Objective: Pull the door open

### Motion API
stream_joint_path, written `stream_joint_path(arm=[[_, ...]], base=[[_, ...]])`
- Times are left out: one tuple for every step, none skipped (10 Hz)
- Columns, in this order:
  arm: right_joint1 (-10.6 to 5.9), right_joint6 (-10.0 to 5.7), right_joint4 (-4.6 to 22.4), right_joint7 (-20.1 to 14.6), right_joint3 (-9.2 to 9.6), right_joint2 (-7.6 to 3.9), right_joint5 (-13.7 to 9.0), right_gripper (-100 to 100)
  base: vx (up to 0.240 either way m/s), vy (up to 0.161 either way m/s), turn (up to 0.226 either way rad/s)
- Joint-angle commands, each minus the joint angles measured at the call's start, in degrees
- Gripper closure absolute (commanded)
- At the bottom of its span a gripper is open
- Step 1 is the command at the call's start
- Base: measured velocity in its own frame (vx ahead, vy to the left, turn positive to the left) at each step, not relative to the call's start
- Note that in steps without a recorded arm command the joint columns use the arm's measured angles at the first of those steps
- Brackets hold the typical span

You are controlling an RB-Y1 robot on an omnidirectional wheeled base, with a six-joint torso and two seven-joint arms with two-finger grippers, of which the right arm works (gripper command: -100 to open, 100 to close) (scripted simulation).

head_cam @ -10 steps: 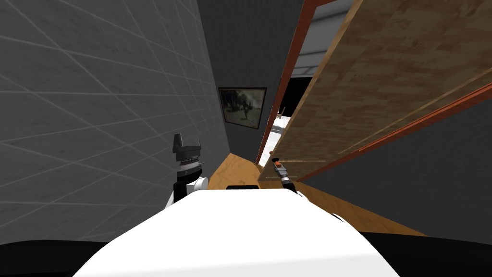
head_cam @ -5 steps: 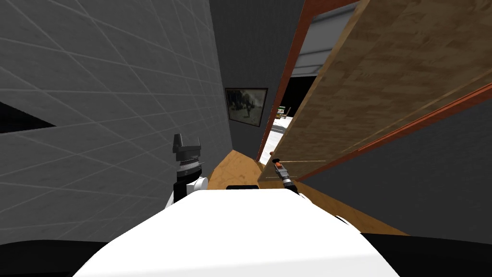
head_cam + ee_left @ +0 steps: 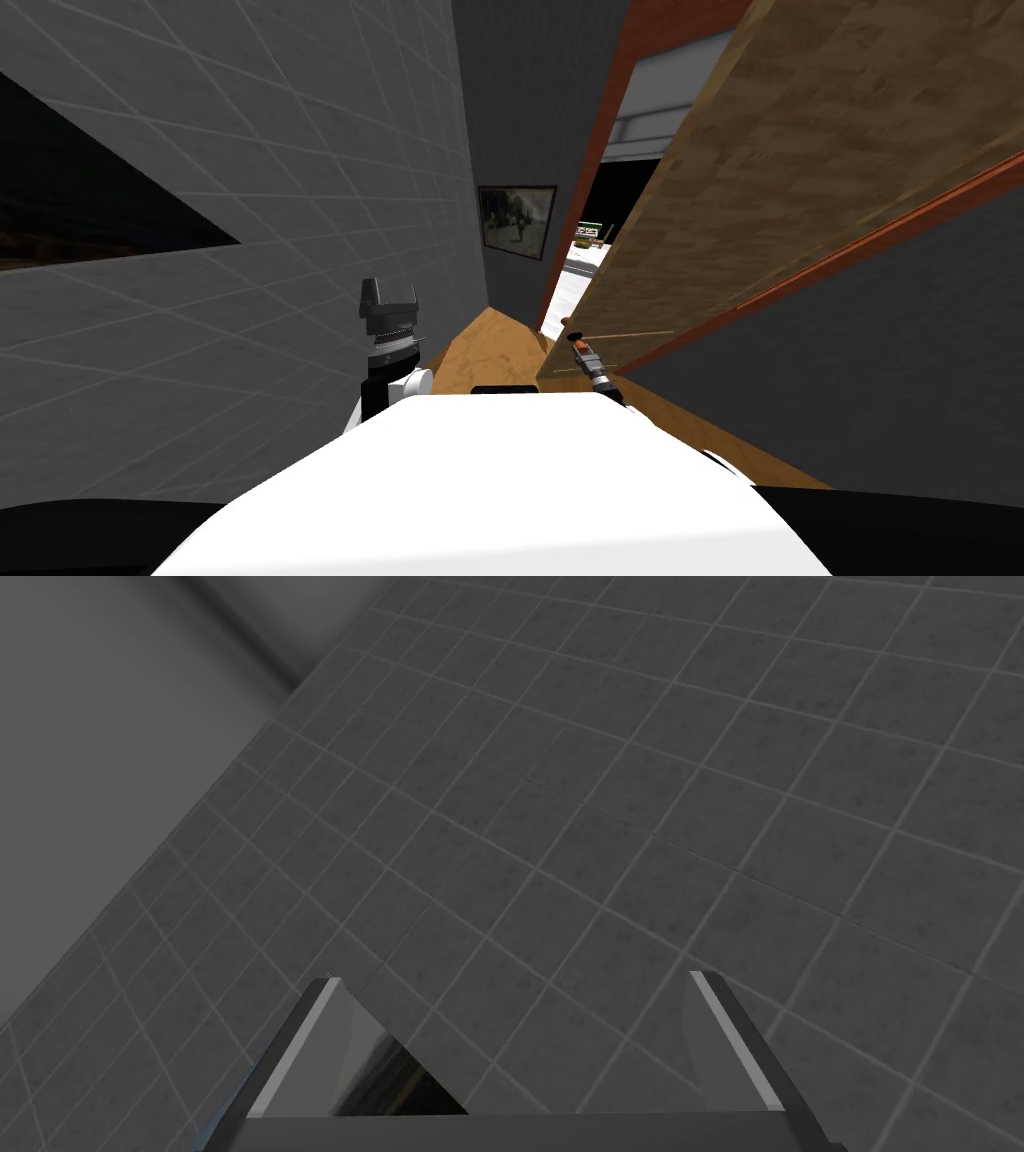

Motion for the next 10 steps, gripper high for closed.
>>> stream_joint_path(arm=[[0.38,-1.21,0.43,-0.37,0.34,-0.29,0.10,100],[0.65,-1.84,0.64,-0.61,0.52,-0.54,0.13,100],[0.94,-2.51,0.85,-0.86,0.71,-0.80,0.17,100],[1.23,-3.19,1.08,-1.11,0.90,-1.06,0.20,100],[1.51,-3.86,1.29,-1.36,1.08,-1.32,0.24,100],[1.78,-4.46,1.49,-1.58,1.26,-1.55,0.27,100],[2.00,-5.00,1.67,-1.78,1.40,-1.76,0.30,100],[2.26,-5.58,1.86,-2.00,1.57,-1.99,0.33,100],[2.32,-4.72,1.12,-1.70,1.50,-1.85,0.34,100],[2.57,-5.61,1.72,-1.96,1.80,-1.96,0.52,100]], base=[[-0.233,-0.092,0.223],[-0.224,-0.101,0.185],[-0.192,-0.096,0.153],[-0.174,-0.071,0.157],[-0.222,-0.057,0.151],[-0.265,-0.093,0.193],[-0.209,-0.098,0.161],[-0.180,-0.083,0.133],[-0.084,-0.035,0.030],[-0.121,-0.047,0.126]])
